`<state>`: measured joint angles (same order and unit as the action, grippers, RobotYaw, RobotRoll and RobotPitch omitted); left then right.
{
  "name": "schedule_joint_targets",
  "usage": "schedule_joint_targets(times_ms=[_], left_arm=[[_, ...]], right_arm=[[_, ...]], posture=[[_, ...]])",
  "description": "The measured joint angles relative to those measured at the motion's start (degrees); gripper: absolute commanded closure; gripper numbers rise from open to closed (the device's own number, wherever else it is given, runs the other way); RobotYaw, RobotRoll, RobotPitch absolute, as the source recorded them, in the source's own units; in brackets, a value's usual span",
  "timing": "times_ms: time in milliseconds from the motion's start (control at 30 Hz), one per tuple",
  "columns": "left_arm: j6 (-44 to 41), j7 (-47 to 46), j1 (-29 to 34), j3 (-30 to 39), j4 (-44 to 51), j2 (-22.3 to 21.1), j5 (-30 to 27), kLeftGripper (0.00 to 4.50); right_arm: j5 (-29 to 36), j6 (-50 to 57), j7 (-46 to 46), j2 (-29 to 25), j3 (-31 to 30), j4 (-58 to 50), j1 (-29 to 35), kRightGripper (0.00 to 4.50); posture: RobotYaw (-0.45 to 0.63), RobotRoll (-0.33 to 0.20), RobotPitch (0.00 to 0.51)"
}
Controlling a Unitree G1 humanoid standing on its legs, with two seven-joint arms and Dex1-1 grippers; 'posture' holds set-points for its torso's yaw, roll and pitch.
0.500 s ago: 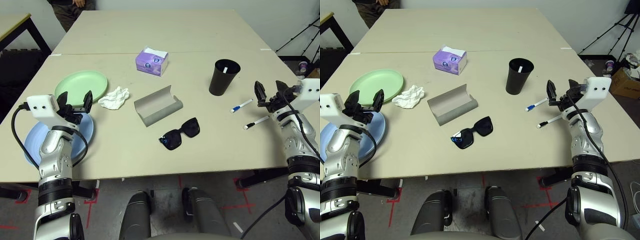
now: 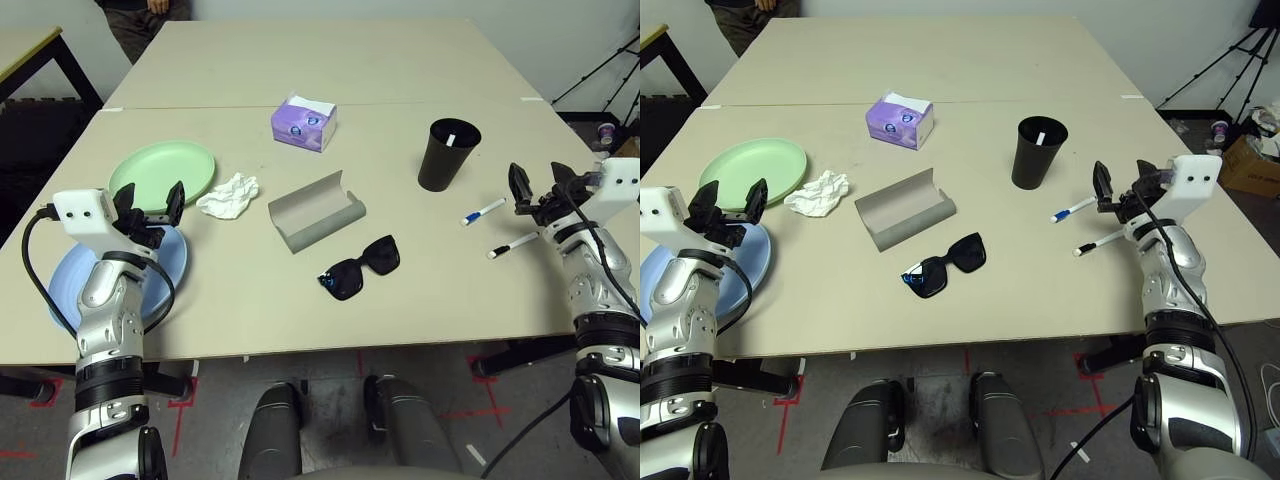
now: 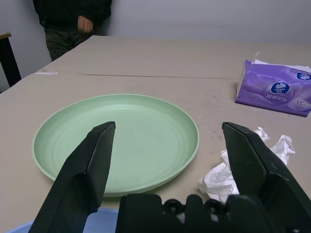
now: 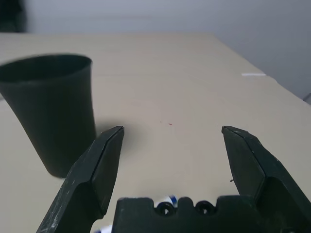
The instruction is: Organize and tidy the items on the table.
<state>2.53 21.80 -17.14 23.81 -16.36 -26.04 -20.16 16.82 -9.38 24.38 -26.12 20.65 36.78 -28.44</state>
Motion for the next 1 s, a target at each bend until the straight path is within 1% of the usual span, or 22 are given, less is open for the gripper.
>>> schedule_joint_targets(times_ms=[267, 333, 367, 433, 567, 633, 700, 833, 1000], left_arm=[[-0.29, 0.29, -0.01, 0.0, 0.0, -0.34, 0.0, 0.0], [-0.31, 0.28, 0.0, 0.0, 0.0, -0.34, 0.0, 0.0], [-0.32, 0.27, -0.01, -0.03, 0.01, -0.34, 0.0, 0.0], [-0.34, 0.27, -0.01, -0.1, 0.03, -0.34, 0.0, 0.0], [-0.34, 0.26, -0.02, -0.19, 0.07, -0.33, 0.0, 0.0], [-0.39, 0.24, -0.01, -0.21, 0.09, -0.33, 0.0, 0.0], [-0.41, 0.26, -0.02, -0.32, 0.09, -0.32, 0.01, 0.0], [-0.41, 0.26, -0.11, -0.81, 0.24, 0.03, 0.01, 0.0], [-0.46, 0.18, -0.1, -0.89, 0.85, 0.06, 0.01, 0.0]], right_arm=[[0.73, 0.04, 1.75, -0.02, 0.08, -0.1, 0.33, 0.03], [1.43, 0.71, 4.2, -0.03, -0.17, -0.97, 0.37, 0.03], [1.6, 1.06, 6.13, -0.17, -0.88, -1.83, 0.56, 0.03], [1.95, 1.8, 13.35, -1.21, -4.31, -5.57, 2.2, 0.03], [4.0, 5.17, 23.83, -2.78, -8.0, -10.78, 4.92, 0.03], [4.56, 6.9, 31.28, -5.64, -11.39, -14.2, 6.39, 0.03], [4.46, 7.17, 36.26, -7.34, -13.66, -15.55, 6.07, 0.03], [4.4, 6.79, 42.68, -8.9, -16.05, -16.9, 4.25, 0.03], [4.23, 3.73, 47.46, -8.57, -18.04, -17.27, 4.18, 0.03]], posture=[[-0.02, 0.0, 0.101], [-0.02, 0.0, 0.101], [-0.02, 0.0, 0.101], [-0.02, 0.0, 0.102], [-0.02, 0.0, 0.102], [-0.02, 0.0, 0.102], [-0.02, 0.0, 0.102], [-0.01, 0.0, 0.104], [0.0, 0.0, 0.107]])
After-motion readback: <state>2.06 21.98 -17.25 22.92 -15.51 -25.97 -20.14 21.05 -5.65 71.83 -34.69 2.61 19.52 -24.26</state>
